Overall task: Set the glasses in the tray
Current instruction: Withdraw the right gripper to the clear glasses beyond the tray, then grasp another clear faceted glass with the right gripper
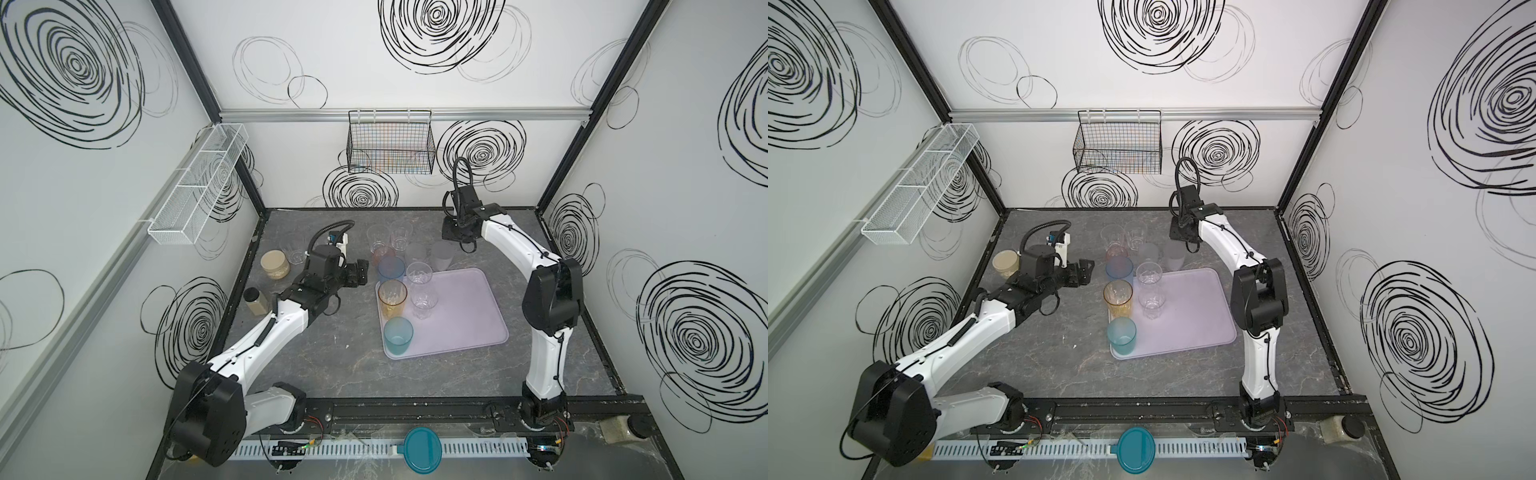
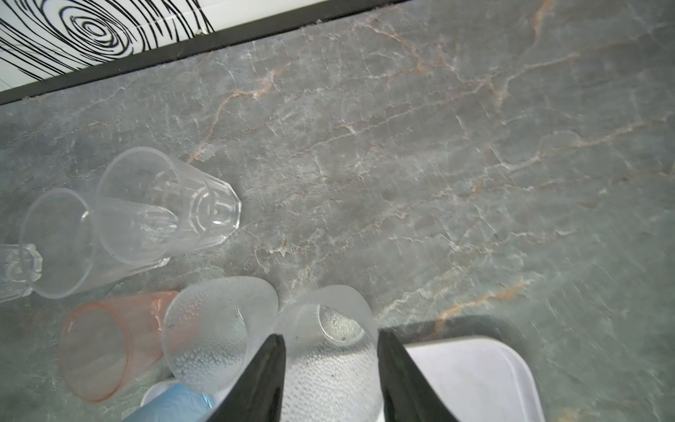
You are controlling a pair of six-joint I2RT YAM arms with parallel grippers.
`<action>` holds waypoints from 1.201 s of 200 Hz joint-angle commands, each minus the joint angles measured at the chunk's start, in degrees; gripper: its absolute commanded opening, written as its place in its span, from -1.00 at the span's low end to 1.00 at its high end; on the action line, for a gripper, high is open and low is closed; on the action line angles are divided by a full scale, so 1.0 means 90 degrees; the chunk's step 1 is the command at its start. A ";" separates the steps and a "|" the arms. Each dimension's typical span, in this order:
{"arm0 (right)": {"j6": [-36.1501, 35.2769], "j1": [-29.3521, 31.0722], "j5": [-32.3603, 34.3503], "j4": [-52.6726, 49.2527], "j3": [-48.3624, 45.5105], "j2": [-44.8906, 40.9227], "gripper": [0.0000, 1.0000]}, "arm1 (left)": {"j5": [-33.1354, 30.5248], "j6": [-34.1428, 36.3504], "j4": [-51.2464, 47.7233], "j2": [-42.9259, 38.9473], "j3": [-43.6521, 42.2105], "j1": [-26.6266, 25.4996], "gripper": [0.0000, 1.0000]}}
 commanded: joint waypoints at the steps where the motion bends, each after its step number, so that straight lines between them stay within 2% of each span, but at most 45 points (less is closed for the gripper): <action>1: 0.0034 0.0177 -0.0209 0.0385 0.0493 0.0366 -0.04 | 0.0211 -0.0210 0.0585 0.0189 -0.0192 0.0034 0.76; 58: 0.0090 0.0464 -0.0707 0.1424 0.0734 0.1075 0.00 | 0.0112 -0.0211 0.0758 0.0421 -0.0385 0.0112 0.78; 110: 0.0119 0.0481 -0.0897 0.1654 0.1283 0.1765 -0.02 | 0.0163 -0.0207 0.0815 0.0461 -0.0382 0.0146 0.78; 158: 0.0186 0.0526 -0.0815 0.1686 0.1884 0.2440 -0.21 | 0.0204 -0.0189 0.0820 0.0461 -0.0366 0.0224 0.77; 181: 0.0217 0.0529 -0.0688 0.1639 0.2074 0.2641 -0.37 | 0.0198 -0.0179 0.0813 0.0433 -0.0372 0.0253 0.77; 240: 0.0027 0.0513 -0.0195 0.1435 0.2081 0.2228 -0.74 | 0.0224 -0.0179 0.0830 0.0401 -0.0362 0.0290 0.78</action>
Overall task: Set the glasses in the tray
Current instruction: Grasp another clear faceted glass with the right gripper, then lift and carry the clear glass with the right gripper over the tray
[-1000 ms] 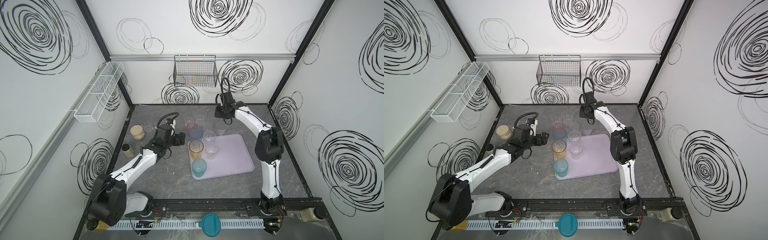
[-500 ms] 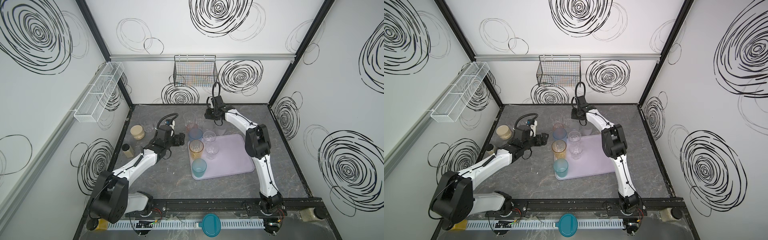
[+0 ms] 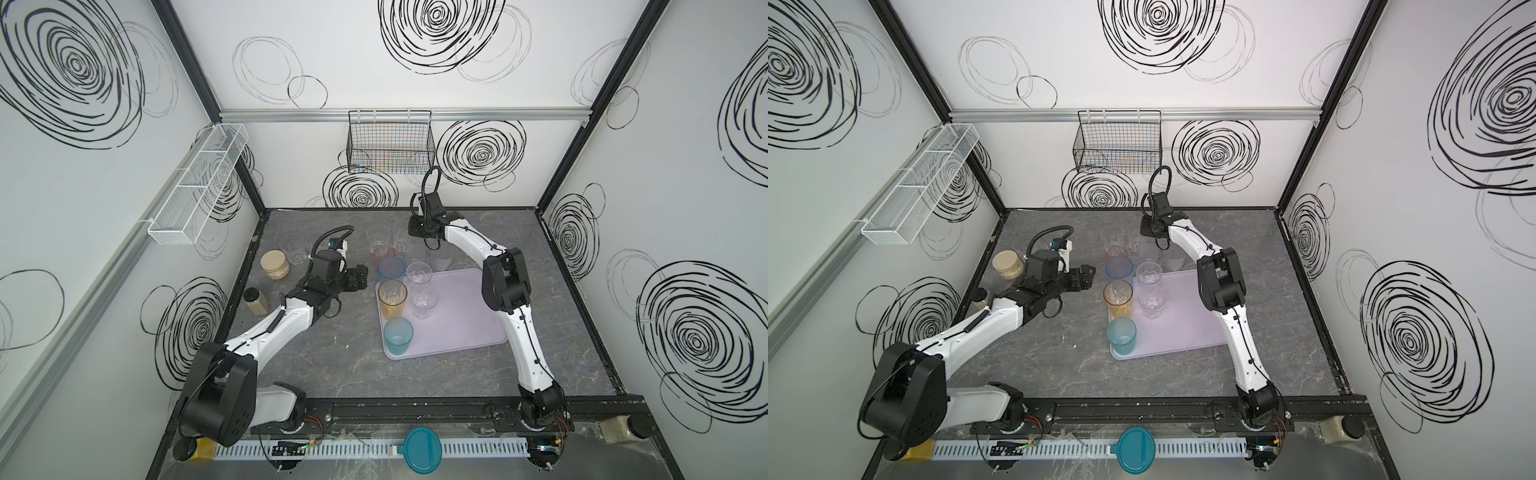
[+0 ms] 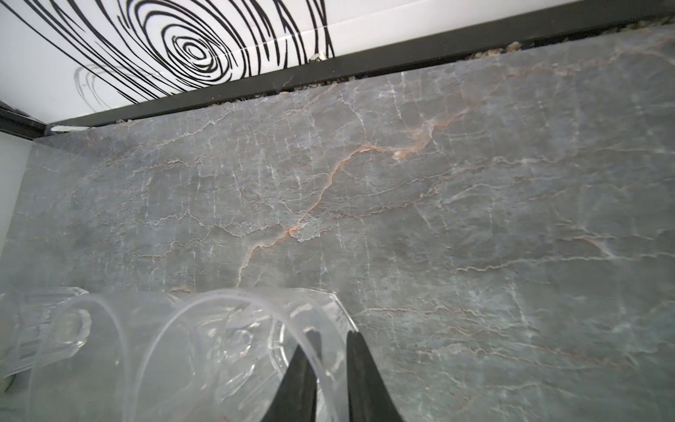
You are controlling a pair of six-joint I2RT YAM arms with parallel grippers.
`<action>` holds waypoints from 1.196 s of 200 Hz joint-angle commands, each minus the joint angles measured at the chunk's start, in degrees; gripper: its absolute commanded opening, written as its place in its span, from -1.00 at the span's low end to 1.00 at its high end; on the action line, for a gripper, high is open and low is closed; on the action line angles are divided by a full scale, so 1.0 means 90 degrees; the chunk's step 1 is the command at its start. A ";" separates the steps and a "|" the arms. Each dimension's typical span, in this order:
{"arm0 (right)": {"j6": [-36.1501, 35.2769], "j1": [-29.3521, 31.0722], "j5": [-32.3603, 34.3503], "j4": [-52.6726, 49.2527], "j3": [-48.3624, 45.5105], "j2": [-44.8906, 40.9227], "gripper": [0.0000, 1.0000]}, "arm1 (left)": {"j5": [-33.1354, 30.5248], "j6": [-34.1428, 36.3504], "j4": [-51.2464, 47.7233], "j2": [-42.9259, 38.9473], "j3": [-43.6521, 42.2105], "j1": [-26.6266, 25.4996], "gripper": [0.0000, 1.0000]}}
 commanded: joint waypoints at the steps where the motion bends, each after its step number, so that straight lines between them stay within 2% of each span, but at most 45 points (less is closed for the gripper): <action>1: -0.0163 0.0008 0.0369 -0.0169 0.0153 -0.0347 -0.74 | 0.0074 -0.0022 0.0327 -0.0026 0.0004 0.0075 0.77; 68: -0.0205 -0.0045 0.0687 -0.0375 -0.0178 -0.1436 -0.82 | -0.0043 -0.0032 0.0315 -0.0194 -0.0030 0.0079 0.76; 100: -0.0141 -0.0077 0.0696 -0.0231 -0.0922 -0.2249 -0.83 | -0.0198 -0.0157 0.0220 -0.0496 -0.0028 0.0005 0.75; 143: -0.0194 -0.0197 0.0731 -0.0072 -0.2376 -0.3743 -0.84 | -0.0722 0.0009 -0.0373 -0.1102 0.0395 -0.0370 0.74; 163: -0.0235 -0.0353 0.0690 -0.0096 -0.3287 -0.4635 -0.84 | -0.1265 0.0288 -0.0625 -0.1380 0.0606 -0.0815 0.74; 193: -0.0571 -0.0476 0.1212 -0.0071 -0.4793 -0.6124 -0.83 | -0.2365 0.1038 -0.0645 -0.1636 0.0830 -0.2015 0.74; 239: -0.0612 -0.0553 0.1908 -0.0889 -0.6582 -0.7820 -0.83 | -0.2455 0.1364 -0.0309 -0.1171 0.1134 -0.3333 0.75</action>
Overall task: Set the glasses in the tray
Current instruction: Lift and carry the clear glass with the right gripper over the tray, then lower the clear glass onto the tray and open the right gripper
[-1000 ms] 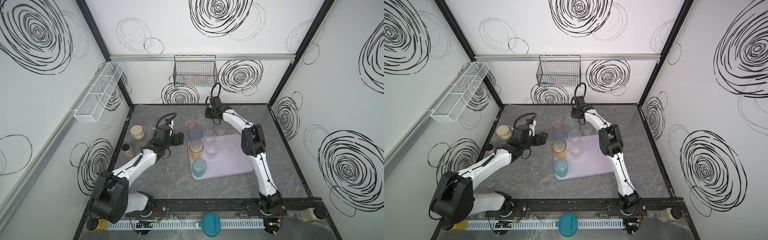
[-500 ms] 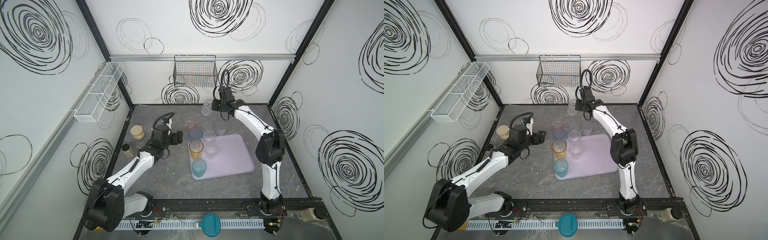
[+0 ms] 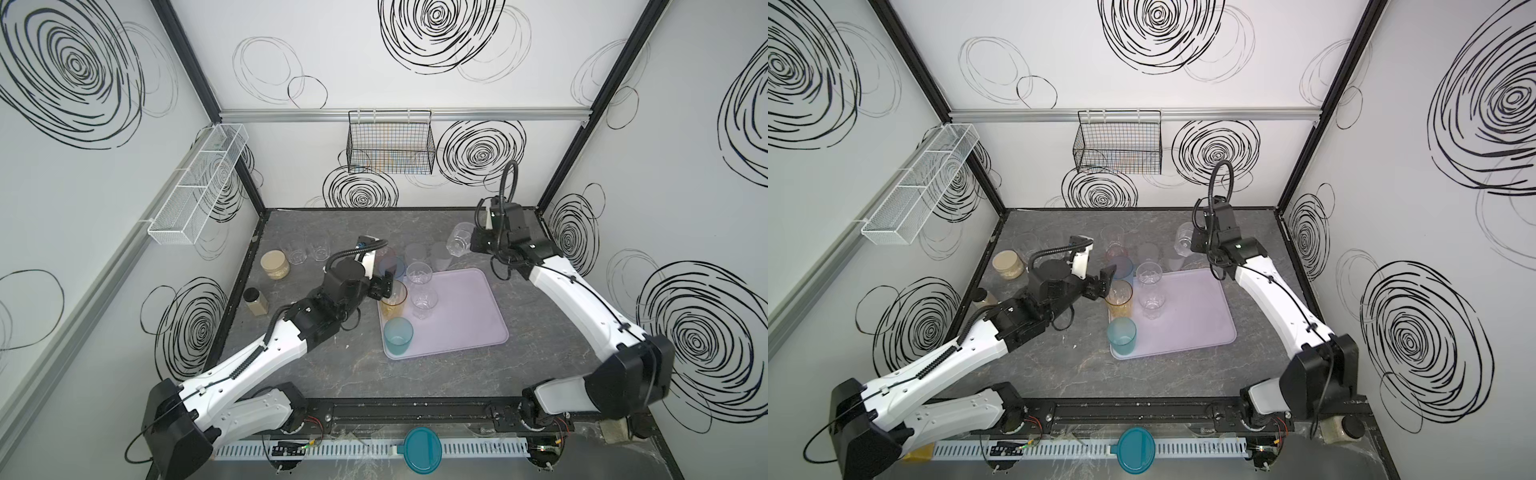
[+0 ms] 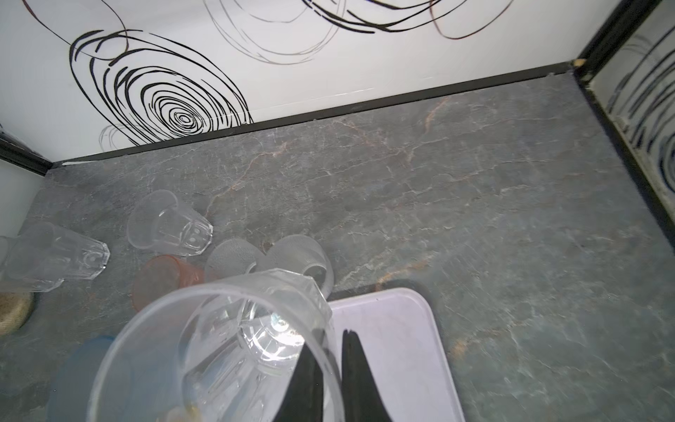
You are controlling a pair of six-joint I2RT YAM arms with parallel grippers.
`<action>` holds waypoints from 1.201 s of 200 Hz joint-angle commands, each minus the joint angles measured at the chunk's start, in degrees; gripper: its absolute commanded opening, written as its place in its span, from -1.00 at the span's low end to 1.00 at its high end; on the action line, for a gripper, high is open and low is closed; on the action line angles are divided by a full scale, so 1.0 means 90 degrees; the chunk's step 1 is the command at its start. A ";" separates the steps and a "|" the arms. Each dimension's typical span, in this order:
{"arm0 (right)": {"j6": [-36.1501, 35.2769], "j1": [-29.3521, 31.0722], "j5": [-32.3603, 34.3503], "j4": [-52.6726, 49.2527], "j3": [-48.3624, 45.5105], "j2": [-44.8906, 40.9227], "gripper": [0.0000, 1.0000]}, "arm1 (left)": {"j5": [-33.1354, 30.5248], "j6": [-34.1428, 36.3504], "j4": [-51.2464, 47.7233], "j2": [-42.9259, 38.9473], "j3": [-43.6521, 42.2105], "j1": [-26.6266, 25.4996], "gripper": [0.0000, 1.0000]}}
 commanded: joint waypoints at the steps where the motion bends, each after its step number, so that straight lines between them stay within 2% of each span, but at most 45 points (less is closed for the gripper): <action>1: -0.0028 0.0012 0.0504 -0.0454 -0.0678 -0.0665 -0.83 | -0.0347 0.0340 0.0326 0.0300 0.0249 -0.0419 0.75; 36: 0.0679 0.0514 0.0608 -0.0714 -0.1894 -0.1496 -0.84 | -0.0416 0.0244 0.0476 0.0676 0.0353 -0.0984 0.77; 73: 0.1578 0.1862 0.1128 -0.0662 -0.2562 -0.1624 -0.85 | -0.0379 -0.0078 0.0576 0.0538 0.0059 -0.0983 0.79; 118: 0.2214 0.2903 0.1119 -0.0464 -0.2699 -0.1180 -0.87 | -0.0383 -0.0336 0.0512 -0.0049 -0.0462 -0.0451 0.80; 167: 0.2592 0.3627 0.0958 -0.0397 -0.2626 -0.0365 -0.87 | -0.0154 -0.0525 0.0400 -0.0490 -0.0764 0.0215 0.79; 197: 0.2683 0.3896 0.0881 -0.0204 -0.2587 -0.0030 -0.87 | -0.0070 -0.0594 0.0418 -0.0632 -0.0913 0.0392 0.79; 240: 0.2667 0.3940 0.0911 -0.0192 -0.2522 0.0198 -0.87 | 0.0053 -0.0639 0.0465 -0.0645 -0.1030 0.0485 0.79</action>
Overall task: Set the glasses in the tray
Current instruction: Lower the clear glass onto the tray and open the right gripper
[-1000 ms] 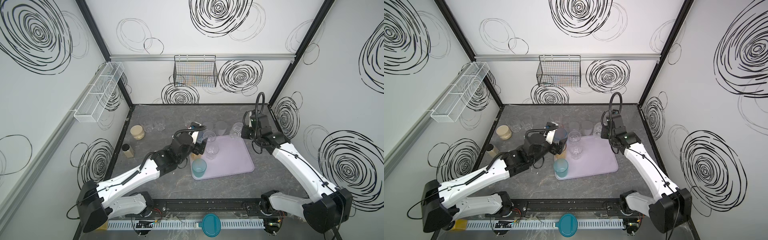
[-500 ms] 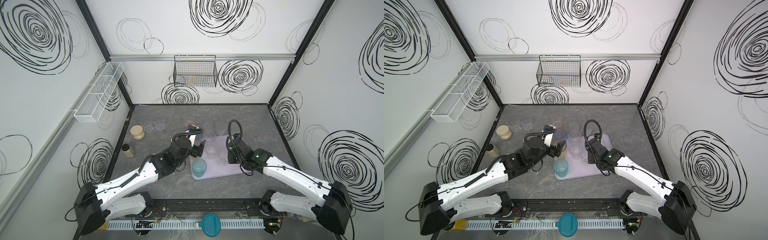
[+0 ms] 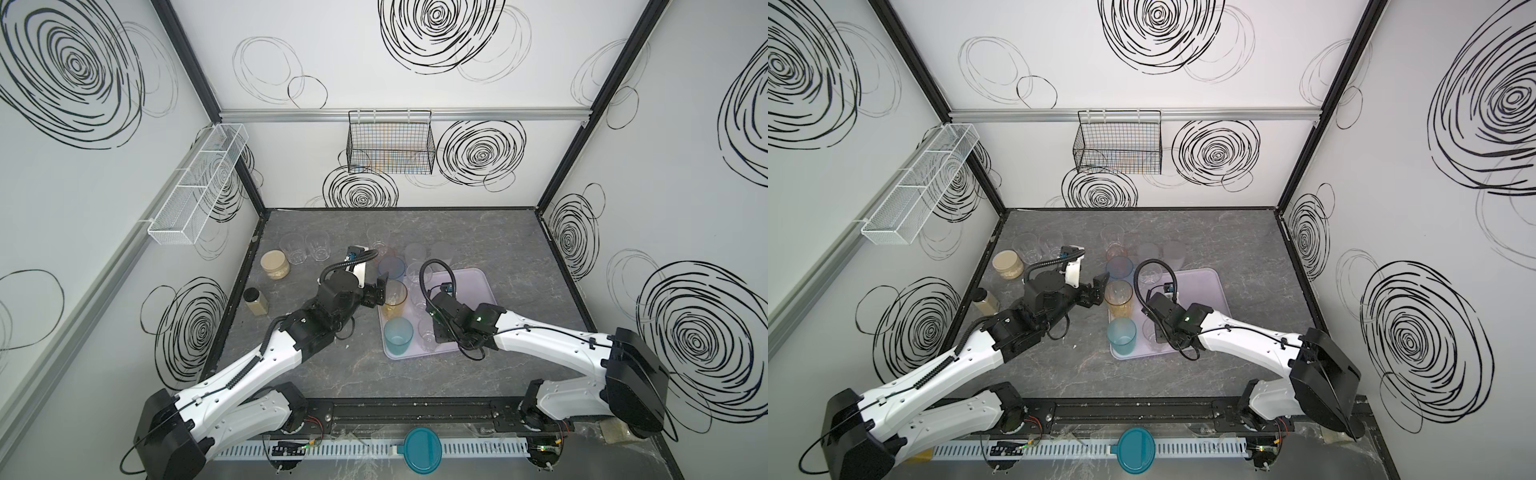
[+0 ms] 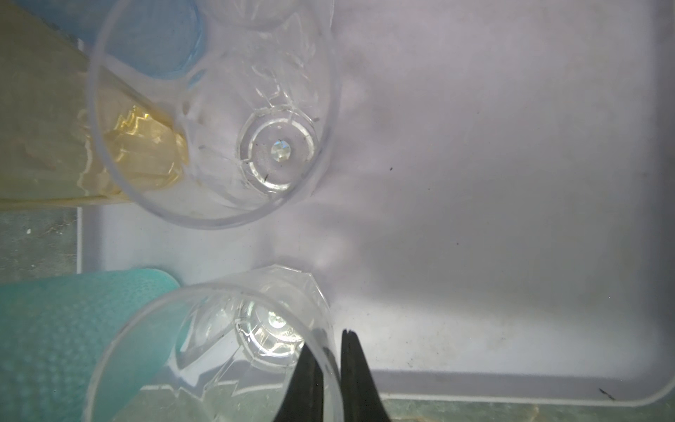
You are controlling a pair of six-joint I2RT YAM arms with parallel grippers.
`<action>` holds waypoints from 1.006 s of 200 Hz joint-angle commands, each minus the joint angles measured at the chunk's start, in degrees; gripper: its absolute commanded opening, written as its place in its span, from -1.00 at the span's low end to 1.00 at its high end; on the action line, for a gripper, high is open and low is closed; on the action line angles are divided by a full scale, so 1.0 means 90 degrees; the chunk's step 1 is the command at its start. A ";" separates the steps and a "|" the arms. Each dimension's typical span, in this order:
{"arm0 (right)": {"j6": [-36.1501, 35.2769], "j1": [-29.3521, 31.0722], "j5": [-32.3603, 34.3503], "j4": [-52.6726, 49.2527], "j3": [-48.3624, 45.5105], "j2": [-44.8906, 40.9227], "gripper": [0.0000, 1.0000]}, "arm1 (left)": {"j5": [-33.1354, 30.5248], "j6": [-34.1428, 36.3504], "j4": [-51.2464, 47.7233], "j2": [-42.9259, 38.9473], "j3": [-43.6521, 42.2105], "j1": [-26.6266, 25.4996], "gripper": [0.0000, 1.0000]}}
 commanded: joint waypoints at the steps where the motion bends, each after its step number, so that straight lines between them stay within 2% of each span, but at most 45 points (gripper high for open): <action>1: 0.0164 0.0043 0.0125 0.0069 0.0128 0.0067 -0.87 | 0.0126 -0.0103 0.0207 -0.0082 -0.0106 0.0075 0.79; 61: 0.0011 -0.0062 0.0232 -0.0051 0.0237 0.0302 -0.81 | 0.0248 -0.0064 0.0227 -0.0110 -0.0169 0.0361 0.79; 110: 0.0006 -0.0078 0.0132 -0.0124 0.0339 0.0174 -0.39 | 0.0383 -0.0072 0.0228 -0.0146 -0.0201 0.0631 0.79; 141: -0.0051 -0.0171 -0.0026 -0.0264 0.0518 -0.0012 -0.21 | 0.0437 -0.0053 0.0207 -0.0149 -0.0211 0.0709 0.79; 175: -0.0236 -0.0700 -0.0260 -0.0342 0.0687 -0.0414 -0.15 | 0.0487 -0.0009 0.0165 -0.0180 -0.0228 0.0879 0.78; 201: -0.0851 -0.1211 -0.0354 -0.0083 0.0961 -0.0591 -0.14 | 0.0665 -0.0116 0.0106 -0.0170 -0.0211 0.1177 0.77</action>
